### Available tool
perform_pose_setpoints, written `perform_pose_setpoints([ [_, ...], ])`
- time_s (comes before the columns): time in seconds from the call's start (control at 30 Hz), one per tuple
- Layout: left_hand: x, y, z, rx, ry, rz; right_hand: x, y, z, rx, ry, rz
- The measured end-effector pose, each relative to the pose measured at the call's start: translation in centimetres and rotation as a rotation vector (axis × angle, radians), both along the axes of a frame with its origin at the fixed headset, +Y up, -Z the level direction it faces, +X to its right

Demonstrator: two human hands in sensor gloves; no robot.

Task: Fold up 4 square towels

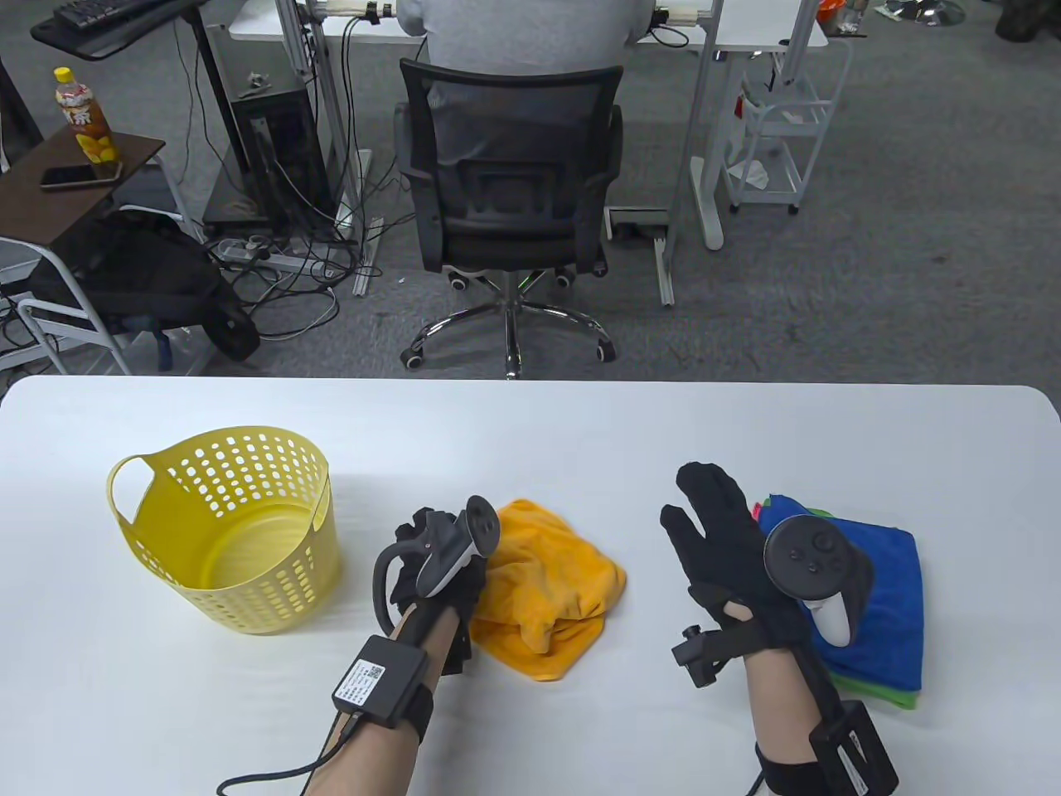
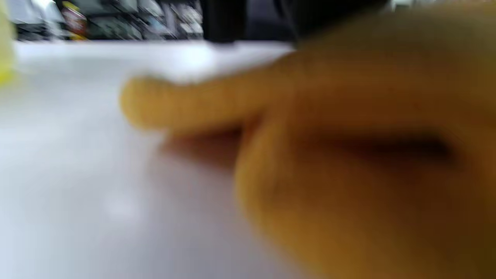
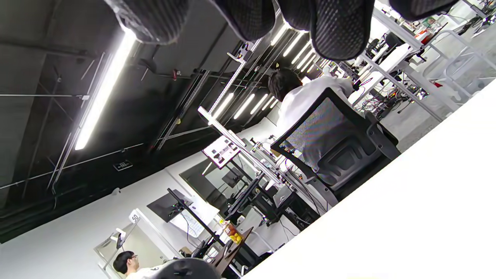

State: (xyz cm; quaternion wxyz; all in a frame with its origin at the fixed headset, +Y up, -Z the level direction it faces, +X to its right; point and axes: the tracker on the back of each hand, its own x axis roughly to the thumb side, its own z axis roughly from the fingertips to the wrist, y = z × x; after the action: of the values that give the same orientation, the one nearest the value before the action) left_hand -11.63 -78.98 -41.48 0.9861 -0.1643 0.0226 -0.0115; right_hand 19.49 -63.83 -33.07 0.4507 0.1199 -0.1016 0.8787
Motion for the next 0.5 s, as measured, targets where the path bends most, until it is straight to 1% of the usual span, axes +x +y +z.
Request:
perform_pose_setpoints([
  [0.03,0.2,-0.3,0.2,-0.045,-0.032,-0.019,0.0,0.0,0.0,0.001,0.002,-0.002],
  [0.07,0.3,-0.4,0.8,-0.066,-0.064,0.007,0.0,0.1,0.1,0.006,0.003,-0.007],
  [0.1,0.3,0.0,1.5,-0.045,-0.077,0.051,0.0,0.2,0.1,0.010,0.002,-0.011],
  [0.17,0.0,0.9,2.4,-0.059,-0.160,0.049,0.0,0.4,0.2,0.018,0.000,-0.018],
  [0.2,-0.1,1.4,2.7,-0.052,-0.161,0.050,0.0,0.4,0.1,0.020,0.002,-0.020],
  [0.3,-0.9,2.4,2.6,0.019,-0.095,0.080,-0.4,0.4,0.1,0.023,0.010,-0.022],
  [0.33,-1.2,2.5,2.3,0.056,-0.038,0.072,-0.6,0.3,0.1,0.023,0.016,-0.015],
  [0.4,-1.5,2.0,1.6,0.082,0.044,0.057,-0.9,0.3,0.2,0.024,0.022,-0.002],
  [0.43,-1.7,1.5,1.1,0.070,0.077,0.048,-1.0,0.3,0.3,0.026,0.025,0.006],
  [0.47,-1.7,0.9,0.5,0.034,0.104,0.041,-1.1,0.4,0.4,0.028,0.028,0.012],
  [0.5,-1.7,0.5,0.2,0.015,0.111,0.054,-1.1,0.4,0.5,0.029,0.029,0.012],
])
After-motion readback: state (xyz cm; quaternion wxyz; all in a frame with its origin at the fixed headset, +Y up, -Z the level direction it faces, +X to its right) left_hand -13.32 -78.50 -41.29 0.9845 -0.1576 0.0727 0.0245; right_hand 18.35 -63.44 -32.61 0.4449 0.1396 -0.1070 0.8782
